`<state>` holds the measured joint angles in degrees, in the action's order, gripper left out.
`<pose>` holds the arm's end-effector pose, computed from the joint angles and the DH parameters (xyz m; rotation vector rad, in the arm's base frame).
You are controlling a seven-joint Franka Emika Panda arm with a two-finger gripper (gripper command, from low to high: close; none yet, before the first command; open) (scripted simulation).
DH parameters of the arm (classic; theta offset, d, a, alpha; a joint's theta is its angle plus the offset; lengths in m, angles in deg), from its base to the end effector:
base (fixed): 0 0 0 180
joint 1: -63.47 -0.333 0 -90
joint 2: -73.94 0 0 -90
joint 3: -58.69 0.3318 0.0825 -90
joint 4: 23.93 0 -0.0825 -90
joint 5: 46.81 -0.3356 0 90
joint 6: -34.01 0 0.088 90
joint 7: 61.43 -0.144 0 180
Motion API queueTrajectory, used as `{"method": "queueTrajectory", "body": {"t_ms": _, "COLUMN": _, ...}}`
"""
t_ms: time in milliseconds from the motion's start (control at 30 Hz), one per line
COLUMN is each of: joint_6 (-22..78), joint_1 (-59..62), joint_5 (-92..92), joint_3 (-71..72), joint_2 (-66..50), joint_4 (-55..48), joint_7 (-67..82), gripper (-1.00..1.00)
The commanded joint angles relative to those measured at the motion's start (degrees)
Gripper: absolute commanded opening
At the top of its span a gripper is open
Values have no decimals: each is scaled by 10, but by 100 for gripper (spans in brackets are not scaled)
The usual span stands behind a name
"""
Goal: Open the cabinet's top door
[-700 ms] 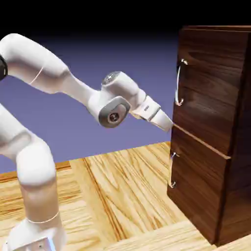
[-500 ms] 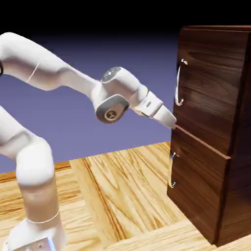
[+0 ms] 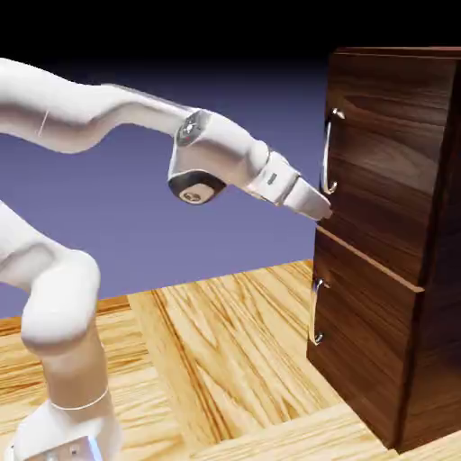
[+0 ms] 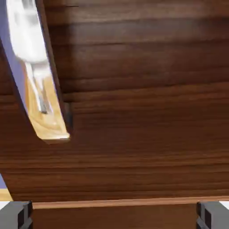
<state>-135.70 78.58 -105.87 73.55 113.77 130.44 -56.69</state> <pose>0.3481 -0.0404 0.5394 -2.2332 0.9757 -1.2373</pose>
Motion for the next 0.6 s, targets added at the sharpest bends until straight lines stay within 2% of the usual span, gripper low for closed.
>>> {"method": "queueTrajectory", "body": {"t_ms": 0, "joint_6": 2, "joint_1": 7, "joint_5": -25, "joint_3": 6, "joint_2": 3, "joint_4": -3, "joint_7": 20, "gripper": 0}}
{"method": "queueTrajectory", "body": {"t_ms": 567, "joint_6": 33, "joint_1": 120, "joint_5": -449, "joint_3": 113, "joint_2": 55, "joint_4": -50, "joint_7": 359, "gripper": 0}}
